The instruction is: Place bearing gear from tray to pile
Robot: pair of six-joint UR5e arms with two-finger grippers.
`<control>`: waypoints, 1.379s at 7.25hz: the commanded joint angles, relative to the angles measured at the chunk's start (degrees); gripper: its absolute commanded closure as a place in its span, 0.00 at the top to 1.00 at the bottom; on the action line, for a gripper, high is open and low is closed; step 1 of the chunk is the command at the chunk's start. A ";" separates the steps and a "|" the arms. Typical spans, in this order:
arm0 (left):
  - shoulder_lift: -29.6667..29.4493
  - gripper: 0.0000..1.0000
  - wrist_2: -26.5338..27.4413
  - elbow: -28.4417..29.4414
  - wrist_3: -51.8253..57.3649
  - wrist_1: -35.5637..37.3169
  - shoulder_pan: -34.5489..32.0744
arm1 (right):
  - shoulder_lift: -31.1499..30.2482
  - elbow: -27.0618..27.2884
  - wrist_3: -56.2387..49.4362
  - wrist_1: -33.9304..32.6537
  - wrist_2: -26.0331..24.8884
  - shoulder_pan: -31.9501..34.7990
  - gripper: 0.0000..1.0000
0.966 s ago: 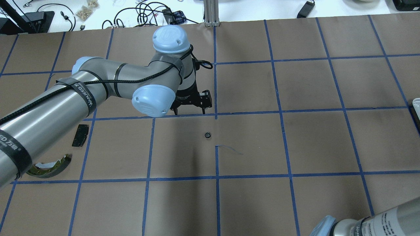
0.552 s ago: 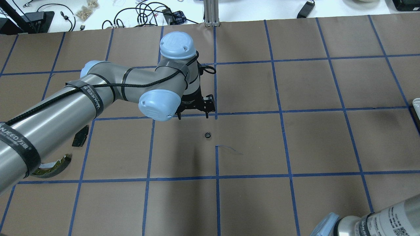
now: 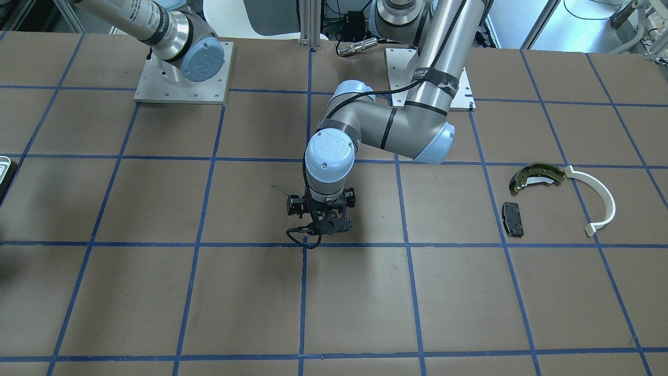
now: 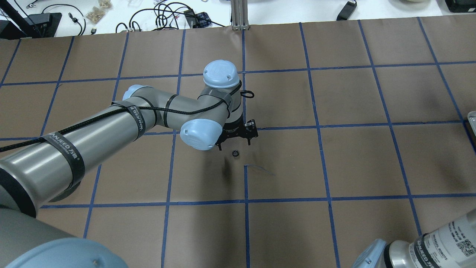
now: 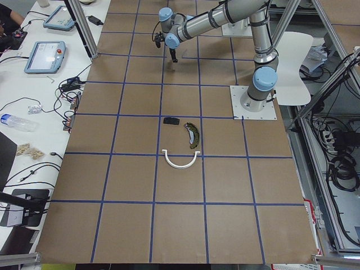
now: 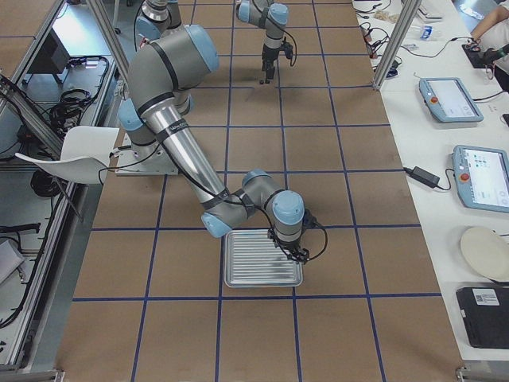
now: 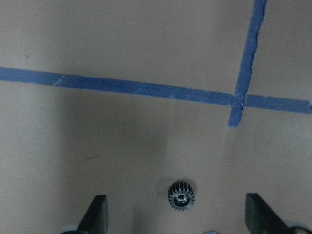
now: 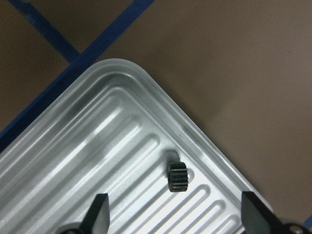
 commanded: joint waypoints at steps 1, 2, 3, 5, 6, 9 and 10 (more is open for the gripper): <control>-0.16 0.70 0.02 -2.31 -0.27 1.91 -0.27 | 0.78 -0.50 -1.60 0.07 0.31 -0.01 0.71; 0.01 0.67 0.11 -2.93 -0.28 2.10 -0.27 | 1.39 -0.67 -1.60 -0.02 0.05 -0.01 0.62; 0.10 0.67 0.02 -2.93 -0.28 2.18 -0.27 | 1.83 -0.68 -1.34 -0.02 -0.39 -0.01 0.56; 0.36 0.39 -0.07 -2.85 -0.28 2.19 -0.19 | 1.84 -0.68 -0.82 -0.02 -0.30 -0.01 0.41; 0.28 0.05 0.02 -2.59 -0.28 2.19 -0.19 | 1.75 -0.68 -0.64 -0.02 -0.39 -0.01 0.29; 0.27 0.00 0.28 -1.97 0.69 2.10 0.25 | 1.31 -0.59 2.50 0.24 -0.48 -0.01 0.04; 1.93 0.00 0.20 -1.79 2.08 1.31 1.47 | -0.61 -0.50 5.83 2.07 -1.00 0.52 0.04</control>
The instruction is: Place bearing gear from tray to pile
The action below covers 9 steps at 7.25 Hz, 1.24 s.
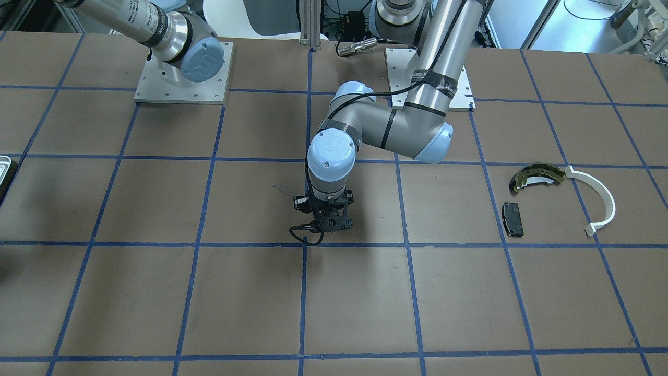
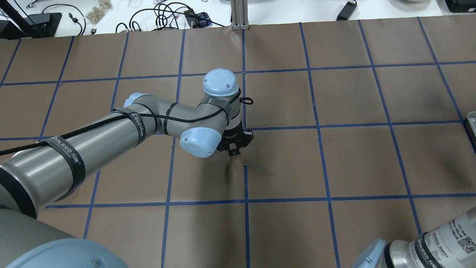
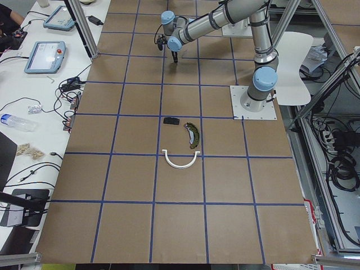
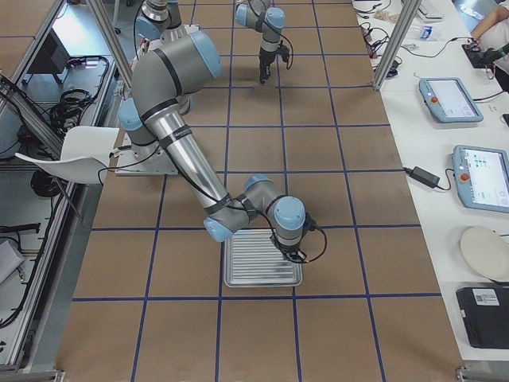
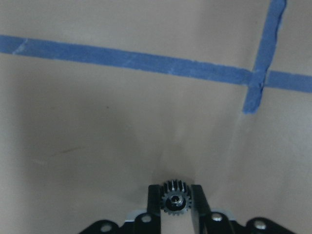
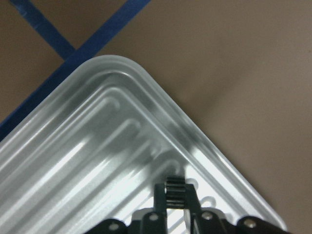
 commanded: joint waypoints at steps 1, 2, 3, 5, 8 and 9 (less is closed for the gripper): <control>2.23 0.00 0.20 1.39 3.94 -1.57 3.22 | -5.15 0.42 10.85 5.11 -0.69 1.36 0.04; 3.11 0.00 0.55 3.67 9.62 -4.80 7.07 | -7.71 0.60 16.76 8.80 -0.78 4.42 0.04; 3.99 0.00 1.69 6.91 17.43 -10.75 13.03 | -9.91 0.77 23.34 11.88 -0.86 8.01 0.04; 6.97 0.00 8.27 13.24 26.25 -23.05 20.53 | -17.36 6.97 43.79 16.83 -0.87 16.44 0.04; 8.75 0.00 11.98 14.94 42.24 -27.77 34.92 | -25.57 14.92 72.81 16.31 -2.53 34.53 0.04; 8.75 0.00 12.16 14.85 47.60 -27.77 39.24 | -25.49 15.54 84.90 16.22 -1.84 40.42 0.04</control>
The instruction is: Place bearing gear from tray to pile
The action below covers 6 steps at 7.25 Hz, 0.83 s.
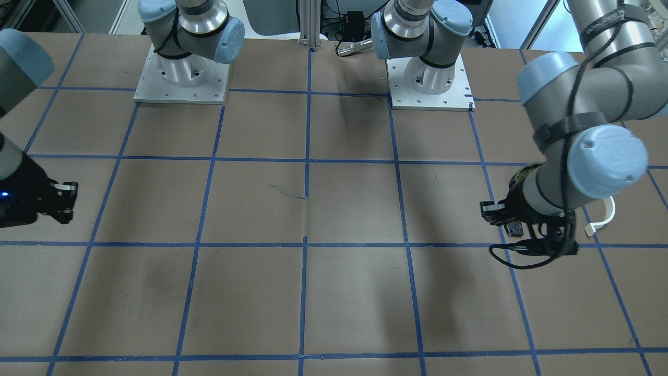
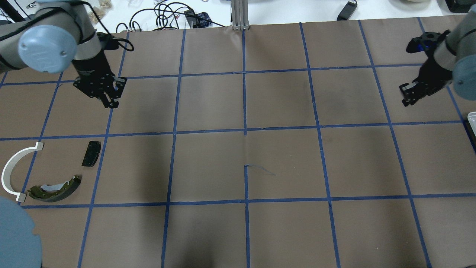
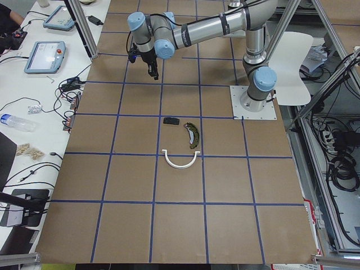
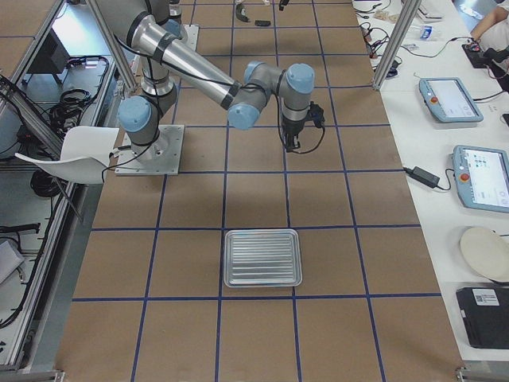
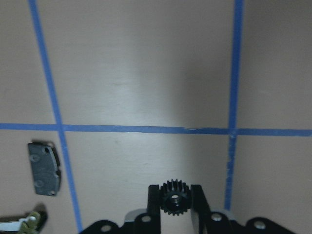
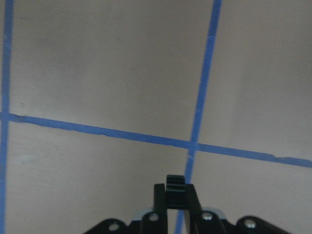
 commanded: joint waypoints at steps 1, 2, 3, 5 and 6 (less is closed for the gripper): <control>-0.08 0.00 0.19 -0.14 11.71 0.03 9.89 | 0.01 1.33 24.30 -0.21 0.57 14.84 0.04; -1.39 0.00 0.01 -0.23 15.85 0.38 13.41 | 2.28 1.33 33.28 -2.65 0.57 20.48 0.04; -1.83 0.00 -0.16 -1.19 18.68 0.48 15.97 | 5.09 1.33 42.51 -7.99 0.48 27.41 0.04; -2.19 0.00 0.01 -7.40 25.52 10.96 17.83 | 12.19 -0.50 61.15 -16.18 -0.21 39.90 0.04; -2.45 0.00 -0.08 -11.00 26.78 15.98 18.80 | 14.32 -2.08 65.41 -16.91 -0.13 43.53 0.04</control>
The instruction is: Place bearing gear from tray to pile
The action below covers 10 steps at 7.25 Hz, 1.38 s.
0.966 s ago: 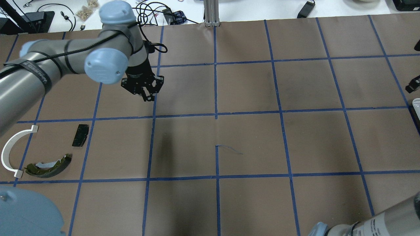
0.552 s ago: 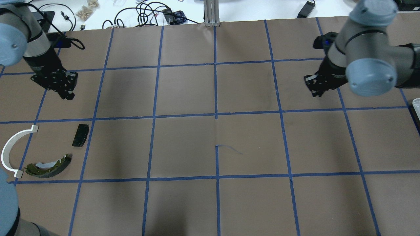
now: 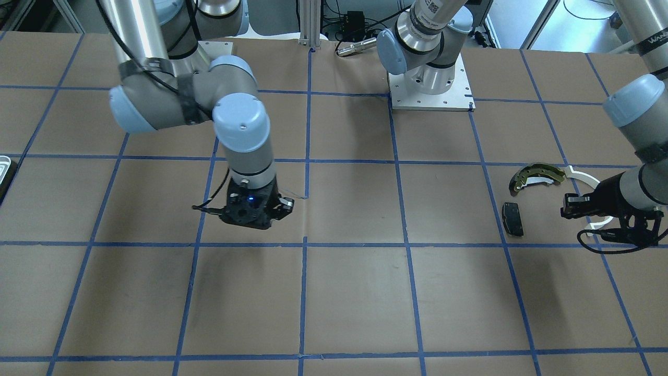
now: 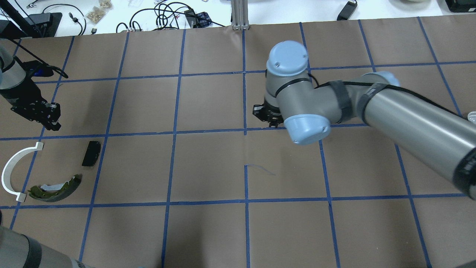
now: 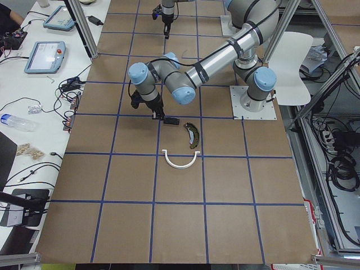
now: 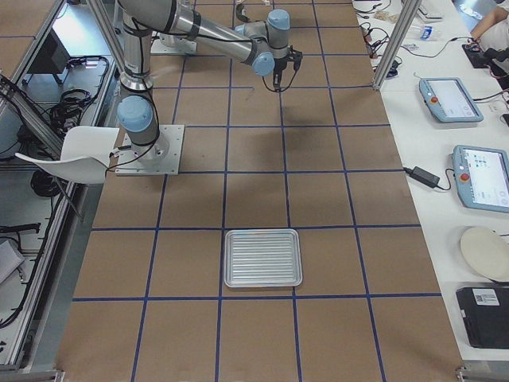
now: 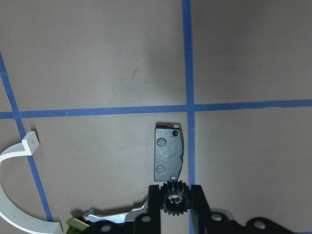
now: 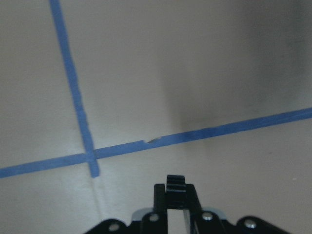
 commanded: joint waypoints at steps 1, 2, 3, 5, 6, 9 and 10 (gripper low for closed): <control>-0.56 0.00 -0.12 -7.37 3.12 9.11 2.14 | 5.75 -3.60 13.55 -3.15 0.53 7.92 0.05; -0.82 0.00 -0.12 -9.58 3.13 10.79 2.76 | 7.86 -6.32 14.56 -2.64 0.80 9.86 0.07; -1.17 0.00 -0.21 -11.34 3.13 10.99 2.77 | 8.32 -6.96 14.48 -2.46 0.89 10.57 0.14; -1.35 0.00 -0.12 -11.88 3.13 10.81 2.86 | 8.41 -6.44 14.57 -2.46 0.89 10.58 0.99; -1.52 0.00 -0.12 -11.80 3.04 10.81 2.86 | 8.06 -6.70 13.88 -1.32 0.80 9.53 1.00; -1.97 0.83 -0.12 -11.62 3.04 10.81 2.86 | 0.10 -7.40 -1.61 13.13 1.07 0.77 1.00; -1.88 1.00 -0.29 -11.45 3.04 10.81 2.77 | -3.68 -7.66 -9.95 17.80 1.06 -4.75 1.00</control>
